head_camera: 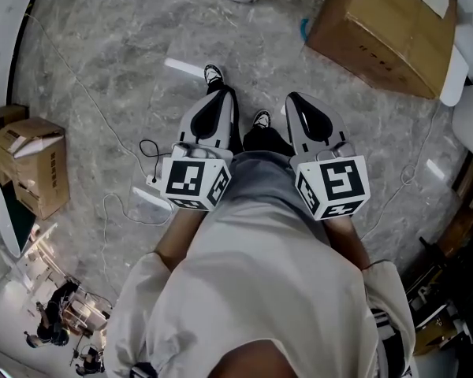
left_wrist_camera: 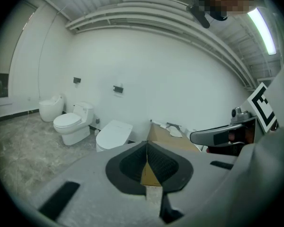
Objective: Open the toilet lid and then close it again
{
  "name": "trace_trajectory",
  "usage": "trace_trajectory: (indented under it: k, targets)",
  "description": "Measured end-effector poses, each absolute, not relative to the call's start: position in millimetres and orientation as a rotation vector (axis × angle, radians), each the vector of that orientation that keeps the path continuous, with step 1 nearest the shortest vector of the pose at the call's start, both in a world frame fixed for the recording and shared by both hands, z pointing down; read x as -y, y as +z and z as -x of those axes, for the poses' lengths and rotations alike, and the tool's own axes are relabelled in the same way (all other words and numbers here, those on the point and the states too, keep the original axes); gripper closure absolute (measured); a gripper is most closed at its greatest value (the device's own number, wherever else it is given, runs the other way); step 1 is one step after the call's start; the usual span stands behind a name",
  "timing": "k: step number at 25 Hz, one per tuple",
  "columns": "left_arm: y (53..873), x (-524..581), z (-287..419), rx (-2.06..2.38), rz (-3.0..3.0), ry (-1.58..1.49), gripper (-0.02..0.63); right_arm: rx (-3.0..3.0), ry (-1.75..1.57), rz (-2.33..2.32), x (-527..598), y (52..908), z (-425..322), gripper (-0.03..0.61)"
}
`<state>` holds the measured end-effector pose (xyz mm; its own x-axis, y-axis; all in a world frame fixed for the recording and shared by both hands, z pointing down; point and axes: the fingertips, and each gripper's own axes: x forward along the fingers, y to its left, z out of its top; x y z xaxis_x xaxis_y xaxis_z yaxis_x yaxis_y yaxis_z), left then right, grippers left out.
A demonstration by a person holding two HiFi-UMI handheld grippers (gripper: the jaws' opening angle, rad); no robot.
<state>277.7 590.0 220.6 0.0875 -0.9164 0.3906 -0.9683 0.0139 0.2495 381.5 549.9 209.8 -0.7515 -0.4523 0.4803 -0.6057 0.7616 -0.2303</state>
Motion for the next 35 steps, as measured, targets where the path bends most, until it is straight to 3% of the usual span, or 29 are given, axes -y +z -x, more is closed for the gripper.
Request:
trace_trajectory:
  k: [14, 35]
  targets:
    - [216.0, -524.5, -205.5, 1.827, -1.94, 0.097, 0.606, 2.541, 0.541, -0.701, -493.4, 214.0, -294.1, 0.566]
    - [204.9, -439.2, -39.6, 1.755, -2.013, 0.14, 0.606, 2.52, 0.518, -0.784, -411.7, 199.2, -132.8, 0.566]
